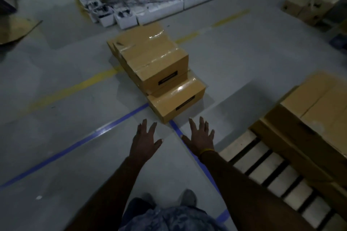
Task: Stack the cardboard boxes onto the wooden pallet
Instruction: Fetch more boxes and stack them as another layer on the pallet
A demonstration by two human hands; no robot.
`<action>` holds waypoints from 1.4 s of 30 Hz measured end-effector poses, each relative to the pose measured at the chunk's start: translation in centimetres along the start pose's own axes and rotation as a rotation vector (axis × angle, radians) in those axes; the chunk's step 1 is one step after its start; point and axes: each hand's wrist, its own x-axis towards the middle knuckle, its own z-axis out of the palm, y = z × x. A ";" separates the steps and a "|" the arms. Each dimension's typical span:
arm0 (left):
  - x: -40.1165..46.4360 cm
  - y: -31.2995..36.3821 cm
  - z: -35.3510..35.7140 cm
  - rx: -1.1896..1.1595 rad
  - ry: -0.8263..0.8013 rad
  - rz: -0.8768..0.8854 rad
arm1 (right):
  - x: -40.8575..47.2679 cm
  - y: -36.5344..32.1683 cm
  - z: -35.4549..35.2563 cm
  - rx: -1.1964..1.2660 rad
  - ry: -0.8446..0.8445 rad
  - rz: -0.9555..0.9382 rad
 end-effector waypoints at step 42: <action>58.3 -16.6 -23.0 0.244 -0.187 0.234 | 51.2 -28.2 -5.5 0.194 0.023 0.275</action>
